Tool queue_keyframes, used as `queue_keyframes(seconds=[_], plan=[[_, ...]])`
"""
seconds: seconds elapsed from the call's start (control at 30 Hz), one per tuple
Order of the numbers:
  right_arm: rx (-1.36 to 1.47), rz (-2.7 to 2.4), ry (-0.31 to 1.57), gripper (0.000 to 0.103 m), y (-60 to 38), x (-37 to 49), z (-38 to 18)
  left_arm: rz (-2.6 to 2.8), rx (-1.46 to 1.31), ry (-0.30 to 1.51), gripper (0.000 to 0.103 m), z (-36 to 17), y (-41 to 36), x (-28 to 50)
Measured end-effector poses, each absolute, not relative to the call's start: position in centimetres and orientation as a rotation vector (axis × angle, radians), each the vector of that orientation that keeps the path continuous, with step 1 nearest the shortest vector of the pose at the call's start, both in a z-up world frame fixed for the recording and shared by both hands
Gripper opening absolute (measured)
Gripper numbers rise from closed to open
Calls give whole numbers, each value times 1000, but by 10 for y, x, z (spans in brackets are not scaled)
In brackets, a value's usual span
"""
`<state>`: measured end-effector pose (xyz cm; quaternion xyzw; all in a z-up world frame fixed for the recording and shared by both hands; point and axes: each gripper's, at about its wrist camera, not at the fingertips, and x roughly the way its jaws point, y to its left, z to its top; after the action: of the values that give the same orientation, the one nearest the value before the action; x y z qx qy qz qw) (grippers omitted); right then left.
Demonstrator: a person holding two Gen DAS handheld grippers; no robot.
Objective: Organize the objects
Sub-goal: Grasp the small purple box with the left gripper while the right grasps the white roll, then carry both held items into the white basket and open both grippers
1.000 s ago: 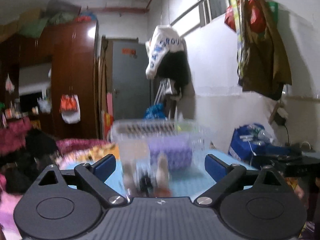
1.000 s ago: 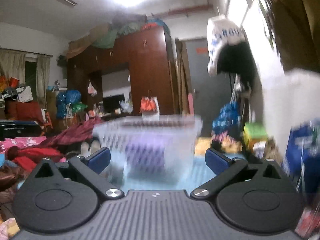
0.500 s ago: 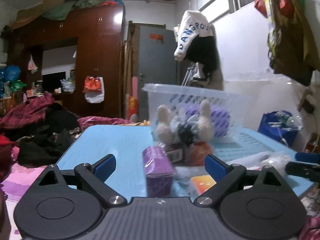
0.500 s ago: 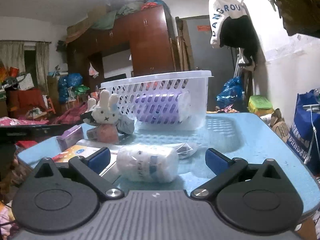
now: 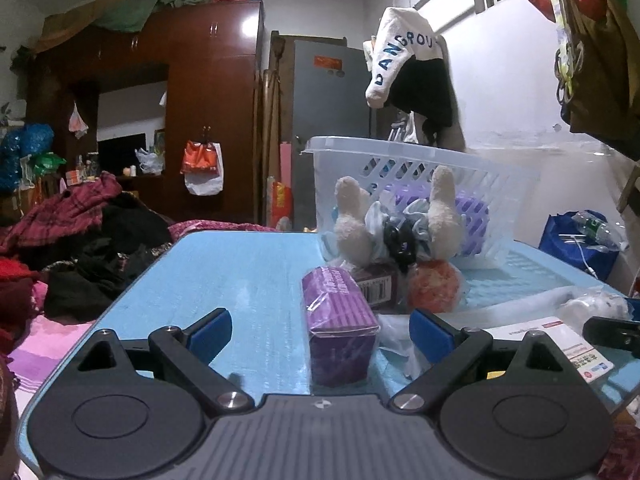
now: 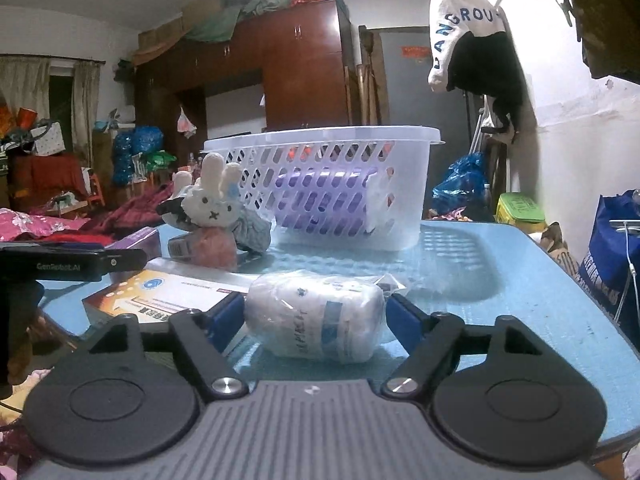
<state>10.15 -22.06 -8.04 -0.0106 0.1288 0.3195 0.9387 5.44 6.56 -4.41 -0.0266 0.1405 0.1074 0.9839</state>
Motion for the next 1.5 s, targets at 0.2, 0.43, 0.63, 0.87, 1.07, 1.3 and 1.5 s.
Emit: queue_keyframes(seconds=[0.2,0.43,0.63,0.87,1.07,1.3,1.5], plan=[[-25,664,273,78,-228,101,-79,244,-58,281,83,-46,69,55],[-61,665,265,77,-230,99,-76,240,-19,297,39,-50,64,58],[-79,657,229,77,-238,95,-70,237,-11,234,39,-45,63,45],[-36,643,137,77,-260,95,-45,221,-22,118,39,-19,64,29],[-68,627,21,76,-249,122,18,128,4,60,39,58,53,60],[-61,608,306,76,-188,234,79,86,9,397,39,117,56,207],[-34,612,587,77,-152,304,73,60,-28,618,39,101,63,279]])
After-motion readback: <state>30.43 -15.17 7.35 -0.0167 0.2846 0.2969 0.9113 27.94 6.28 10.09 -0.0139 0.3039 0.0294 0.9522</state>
